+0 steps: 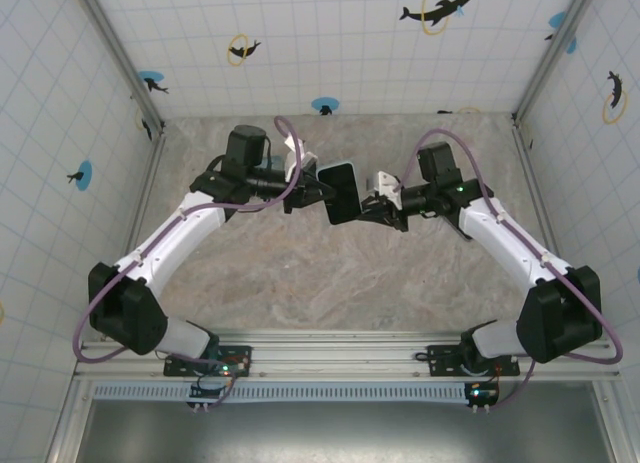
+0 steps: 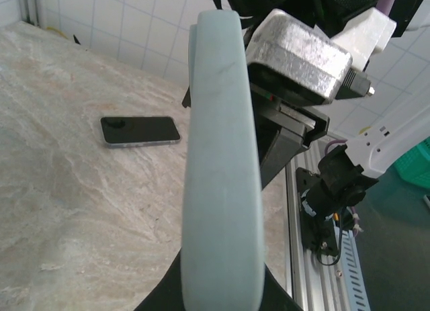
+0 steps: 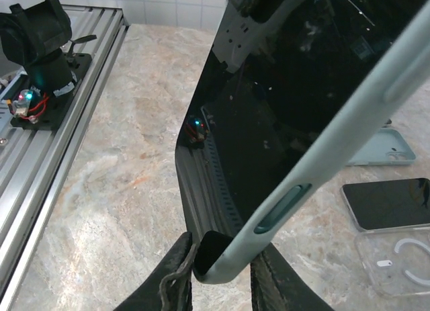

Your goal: Take the phone out of the phone case

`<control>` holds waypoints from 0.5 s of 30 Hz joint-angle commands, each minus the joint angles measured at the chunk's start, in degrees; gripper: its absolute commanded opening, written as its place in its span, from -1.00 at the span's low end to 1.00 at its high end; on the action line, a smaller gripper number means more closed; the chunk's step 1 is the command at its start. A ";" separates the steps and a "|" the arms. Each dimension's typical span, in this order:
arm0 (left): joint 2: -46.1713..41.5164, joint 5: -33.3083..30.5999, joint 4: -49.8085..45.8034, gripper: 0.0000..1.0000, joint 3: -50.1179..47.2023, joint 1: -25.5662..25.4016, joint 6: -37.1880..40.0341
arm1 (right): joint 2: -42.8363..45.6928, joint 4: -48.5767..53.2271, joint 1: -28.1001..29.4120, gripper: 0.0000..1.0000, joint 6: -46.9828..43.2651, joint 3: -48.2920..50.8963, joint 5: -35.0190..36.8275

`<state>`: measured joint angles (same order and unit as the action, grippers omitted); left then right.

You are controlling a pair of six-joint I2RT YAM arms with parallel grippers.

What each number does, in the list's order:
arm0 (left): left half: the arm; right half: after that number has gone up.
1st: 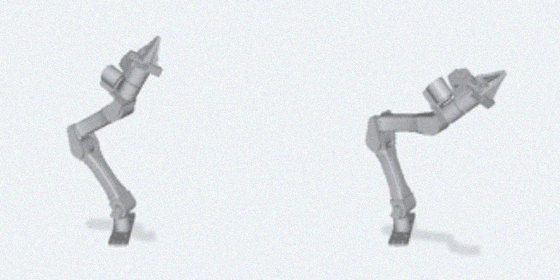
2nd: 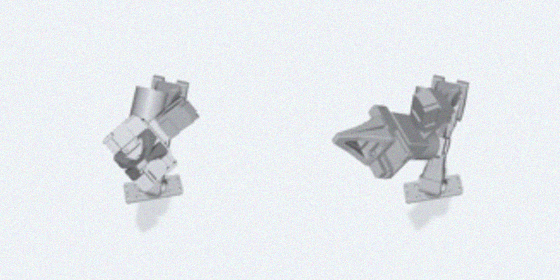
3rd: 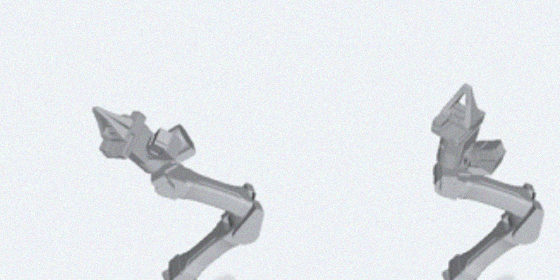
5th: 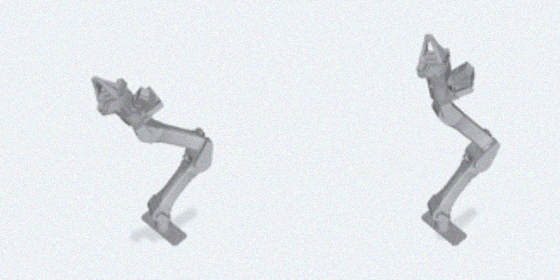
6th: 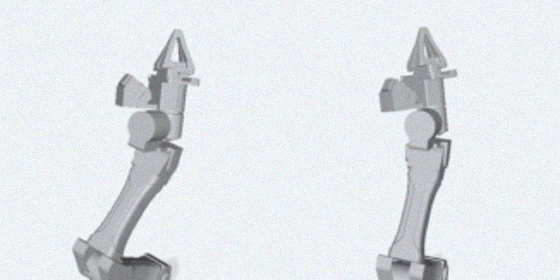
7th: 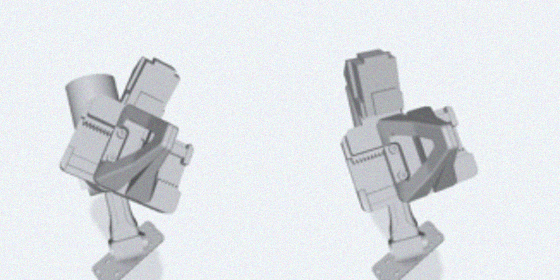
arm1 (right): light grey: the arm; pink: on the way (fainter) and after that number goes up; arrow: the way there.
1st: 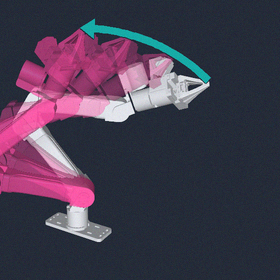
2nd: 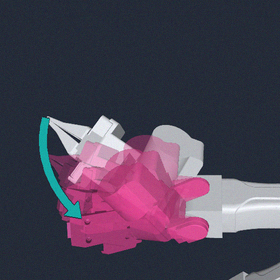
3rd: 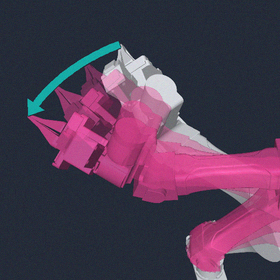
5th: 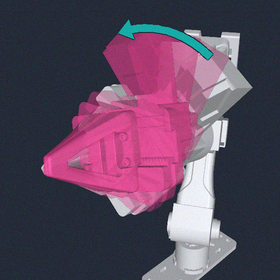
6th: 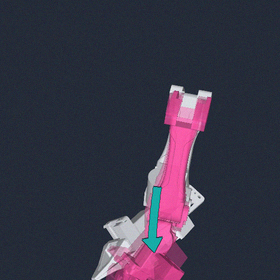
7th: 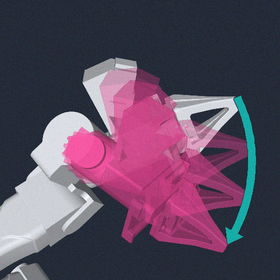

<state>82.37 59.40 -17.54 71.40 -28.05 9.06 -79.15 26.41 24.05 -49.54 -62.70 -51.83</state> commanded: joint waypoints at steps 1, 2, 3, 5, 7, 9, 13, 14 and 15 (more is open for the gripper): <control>-2.65 4.84 0.10 -1.00 1.64 -0.07 1.57 | -0.44 2.65 0.73 -0.44 -2.92 -0.01 1.90; -2.66 4.92 0.13 -1.00 1.55 -0.06 1.50 | -0.77 3.47 1.06 -0.43 -3.51 -0.26 2.20; -2.74 5.02 0.29 -1.00 1.56 -0.07 1.36 | -0.97 4.06 1.29 -0.43 -3.93 -0.49 2.38; -2.74 5.10 0.52 -1.00 1.47 -0.07 1.14 | -1.18 4.09 1.65 -0.43 -4.16 -0.65 2.53; -2.74 5.20 0.82 -1.00 1.38 -0.07 0.89 | -1.18 3.38 1.81 -0.44 -3.84 -0.59 2.35; -2.57 5.55 1.00 -1.00 1.38 -0.07 0.70 | -1.31 2.99 1.96 -0.48 -3.72 -0.75 2.28; -2.39 6.27 1.77 -1.00 1.40 -0.07 0.03 | -1.62 2.70 2.23 -0.56 -3.99 -0.63 2.02; -2.39 6.74 2.87 -1.00 1.13 -0.07 -0.94 | -1.53 2.07 2.30 -0.58 -3.84 -0.37 1.97; -2.30 7.17 3.87 -1.00 0.78 -0.07 -1.92 | -1.45 1.66 2.29 -0.61 -3.82 -0.15 2.13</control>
<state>82.06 61.52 -17.34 71.40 -28.05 8.86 -79.99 29.39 25.93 -52.73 -62.70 -49.74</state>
